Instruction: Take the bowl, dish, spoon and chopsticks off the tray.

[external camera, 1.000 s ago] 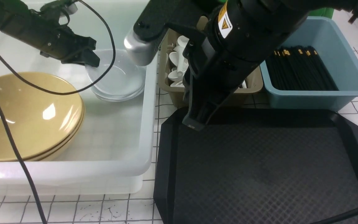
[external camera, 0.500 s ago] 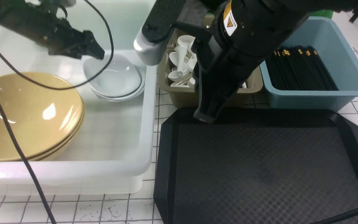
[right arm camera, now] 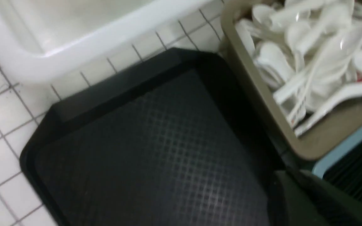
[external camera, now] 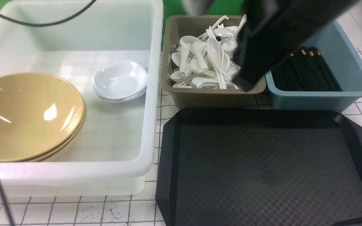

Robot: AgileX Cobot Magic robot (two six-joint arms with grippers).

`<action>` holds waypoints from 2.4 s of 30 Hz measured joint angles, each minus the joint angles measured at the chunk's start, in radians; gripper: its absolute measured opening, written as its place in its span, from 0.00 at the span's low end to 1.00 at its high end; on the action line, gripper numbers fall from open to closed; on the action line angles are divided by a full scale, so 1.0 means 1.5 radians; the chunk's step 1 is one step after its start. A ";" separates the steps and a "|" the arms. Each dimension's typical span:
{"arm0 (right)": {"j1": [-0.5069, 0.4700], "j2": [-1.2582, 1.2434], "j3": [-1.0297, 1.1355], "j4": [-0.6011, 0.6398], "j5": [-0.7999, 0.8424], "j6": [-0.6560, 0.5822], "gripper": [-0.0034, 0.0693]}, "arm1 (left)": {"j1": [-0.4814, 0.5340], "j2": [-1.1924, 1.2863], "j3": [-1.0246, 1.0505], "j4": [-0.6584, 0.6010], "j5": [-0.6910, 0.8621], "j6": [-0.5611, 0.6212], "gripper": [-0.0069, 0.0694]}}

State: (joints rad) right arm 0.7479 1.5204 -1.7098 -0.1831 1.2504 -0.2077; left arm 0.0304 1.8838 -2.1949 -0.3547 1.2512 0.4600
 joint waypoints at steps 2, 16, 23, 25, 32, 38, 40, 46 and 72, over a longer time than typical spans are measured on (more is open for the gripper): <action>-0.022 -0.049 0.066 0.018 -0.012 0.001 0.11 | -0.023 -0.050 0.050 0.042 0.003 -0.002 0.09; -0.039 -0.419 0.525 0.137 -0.392 0.020 0.11 | -0.060 -0.392 0.486 0.170 -0.068 -0.113 0.08; -0.039 -0.566 0.677 0.183 -0.548 0.020 0.11 | -0.060 -0.647 0.771 0.144 -0.195 -0.116 0.08; -0.039 -0.594 0.702 0.200 -0.576 0.020 0.11 | -0.060 -0.718 0.836 0.142 -0.206 -0.116 0.08; -0.039 -0.635 0.727 0.216 -0.619 0.020 0.11 | -0.060 -0.929 0.991 0.147 -0.223 -0.116 0.08; -0.039 -0.636 0.729 0.217 -0.631 0.020 0.11 | -0.061 -1.060 1.079 0.148 -0.260 -0.119 0.08; -0.039 -0.636 0.729 0.217 -0.631 0.020 0.11 | -0.061 -1.078 1.093 0.148 -0.271 -0.119 0.08; -0.039 -0.636 0.729 0.217 -0.631 0.020 0.11 | -0.061 -1.104 1.117 0.148 -0.279 -0.119 0.08; -0.107 -0.708 0.861 0.217 -0.719 0.026 0.11 | -0.061 -1.106 1.117 0.148 -0.278 -0.119 0.08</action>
State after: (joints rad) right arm 0.5875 0.4583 -0.4184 0.1419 0.1712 -0.1691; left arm -0.0615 0.2249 -0.5187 -0.1330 0.8334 0.2815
